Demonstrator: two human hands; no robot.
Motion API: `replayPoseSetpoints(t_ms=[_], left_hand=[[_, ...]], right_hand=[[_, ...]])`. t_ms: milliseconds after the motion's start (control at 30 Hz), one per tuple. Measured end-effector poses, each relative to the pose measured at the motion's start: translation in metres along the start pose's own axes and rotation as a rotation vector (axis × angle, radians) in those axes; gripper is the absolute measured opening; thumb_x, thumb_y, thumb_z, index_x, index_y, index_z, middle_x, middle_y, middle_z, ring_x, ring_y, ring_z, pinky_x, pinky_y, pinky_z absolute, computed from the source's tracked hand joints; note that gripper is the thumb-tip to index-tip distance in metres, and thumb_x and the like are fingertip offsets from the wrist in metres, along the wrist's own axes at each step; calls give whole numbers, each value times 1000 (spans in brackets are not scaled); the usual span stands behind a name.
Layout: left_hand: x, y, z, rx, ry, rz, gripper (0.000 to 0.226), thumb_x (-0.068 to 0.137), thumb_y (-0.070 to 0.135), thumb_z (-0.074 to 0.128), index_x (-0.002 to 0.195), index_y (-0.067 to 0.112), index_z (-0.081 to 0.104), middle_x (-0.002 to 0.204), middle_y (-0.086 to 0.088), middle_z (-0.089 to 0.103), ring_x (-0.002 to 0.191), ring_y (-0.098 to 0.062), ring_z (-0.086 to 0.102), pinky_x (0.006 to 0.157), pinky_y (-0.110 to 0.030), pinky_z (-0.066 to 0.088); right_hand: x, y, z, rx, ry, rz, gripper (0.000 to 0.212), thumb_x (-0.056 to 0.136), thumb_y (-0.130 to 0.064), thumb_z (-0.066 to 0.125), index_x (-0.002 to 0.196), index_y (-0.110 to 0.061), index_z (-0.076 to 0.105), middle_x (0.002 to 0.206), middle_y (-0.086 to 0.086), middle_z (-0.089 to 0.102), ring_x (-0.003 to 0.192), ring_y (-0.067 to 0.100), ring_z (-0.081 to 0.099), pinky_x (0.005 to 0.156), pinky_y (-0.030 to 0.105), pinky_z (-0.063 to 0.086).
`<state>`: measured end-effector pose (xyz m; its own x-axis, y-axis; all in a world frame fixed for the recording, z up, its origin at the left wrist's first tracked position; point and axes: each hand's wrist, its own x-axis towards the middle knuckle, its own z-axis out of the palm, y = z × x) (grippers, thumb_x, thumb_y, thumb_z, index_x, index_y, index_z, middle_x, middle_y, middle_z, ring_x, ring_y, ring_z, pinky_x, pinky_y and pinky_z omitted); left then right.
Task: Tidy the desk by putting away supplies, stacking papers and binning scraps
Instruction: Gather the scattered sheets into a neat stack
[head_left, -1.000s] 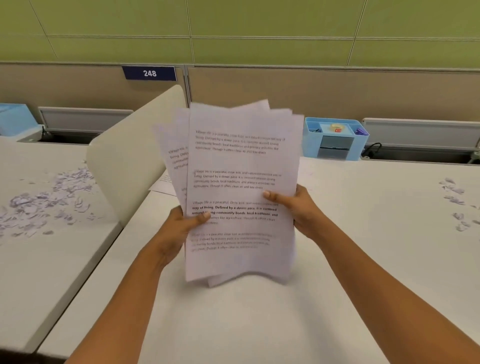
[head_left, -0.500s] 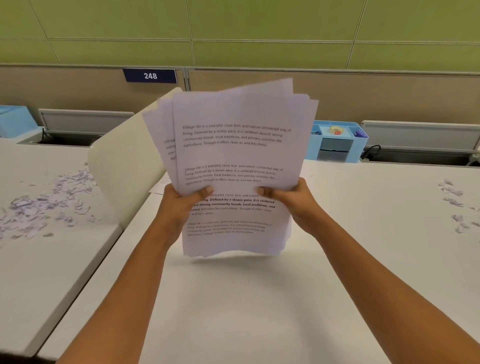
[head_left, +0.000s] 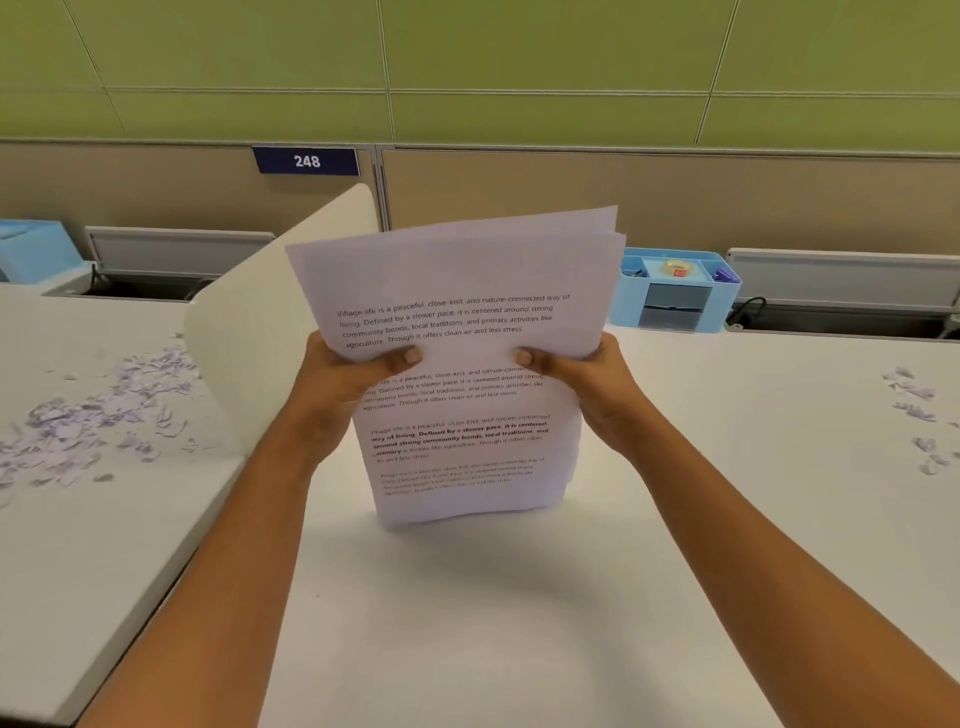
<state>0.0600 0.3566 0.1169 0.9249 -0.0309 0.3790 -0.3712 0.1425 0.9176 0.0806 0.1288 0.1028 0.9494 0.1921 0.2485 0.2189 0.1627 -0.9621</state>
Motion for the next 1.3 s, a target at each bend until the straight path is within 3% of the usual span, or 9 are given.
replayPoseSetpoints(t_ms=[200, 300, 367, 500, 767, 867, 1000, 1167, 1300], left_hand=[[8, 14, 3, -22, 32, 48, 33, 55, 10, 82, 81, 30, 76, 92, 6, 74, 89, -16, 70, 68, -30, 57], [9, 11, 3, -16, 43, 48, 31, 62, 3, 78, 82, 27, 76, 91, 5, 74, 89, -17, 70, 71, -33, 58], [3, 2, 1, -19, 63, 6, 29, 55, 14, 83, 80, 27, 76, 89, 6, 74, 86, -16, 70, 71, -32, 58], [-21, -40, -2, -26, 91, -133, 52, 30, 43, 90, 78, 28, 77, 85, 6, 74, 79, -12, 70, 65, -25, 55], [-29, -53, 2, 24, 147, -180, 27, 55, 13, 76, 74, 32, 76, 82, 8, 74, 77, -11, 70, 63, -23, 55], [-25, -51, -1, 22, 143, -153, 27, 57, 13, 76, 76, 33, 75, 85, 7, 74, 78, -14, 70, 66, -29, 58], [-38, -72, -3, 11, 125, -261, 30, 50, 28, 81, 80, 28, 75, 88, 5, 75, 83, -15, 70, 67, -24, 56], [-39, -87, 0, 90, 179, -378, 17, 74, 21, 74, 90, 24, 69, 82, 10, 74, 85, -15, 69, 67, -23, 56], [-25, -92, 10, 144, 146, -443, 16, 82, 22, 67, 97, 17, 68, 90, 1, 73, 82, -17, 70, 72, -30, 58]], right_hand=[[6, -14, 8, 37, 39, -53, 28, 61, -11, 76, 87, -20, 71, 91, -2, 74, 86, 18, 69, 84, 39, 56], [6, -12, 6, 43, 60, -59, 31, 61, -12, 76, 90, -19, 70, 93, 0, 74, 87, 20, 69, 82, 38, 57], [3, -1, 2, 40, 76, -25, 32, 61, -13, 76, 91, -20, 70, 95, 1, 73, 87, 23, 69, 80, 40, 57], [-17, 37, -5, 8, 71, 80, 32, 61, -13, 76, 92, -15, 71, 95, 6, 74, 87, 21, 69, 79, 36, 56], [-23, 56, 1, 2, 78, 115, 32, 60, -13, 77, 91, -19, 72, 97, 4, 74, 89, 22, 69, 78, 34, 56], [-19, 53, 1, 11, 64, 85, 33, 62, -12, 77, 93, -19, 71, 100, 6, 73, 91, 25, 69, 81, 36, 57], [-29, 72, -5, -27, 38, 161, 34, 65, -12, 77, 97, -21, 70, 103, 3, 72, 98, 23, 67, 87, 35, 54], [-33, 83, -12, -87, 5, 266, 20, 82, -15, 67, 100, -24, 68, 104, -6, 72, 102, 18, 66, 92, 32, 51], [-31, 80, -27, -98, 25, 293, 25, 86, -14, 63, 110, -11, 63, 107, 4, 71, 97, 23, 68, 84, 36, 56]])
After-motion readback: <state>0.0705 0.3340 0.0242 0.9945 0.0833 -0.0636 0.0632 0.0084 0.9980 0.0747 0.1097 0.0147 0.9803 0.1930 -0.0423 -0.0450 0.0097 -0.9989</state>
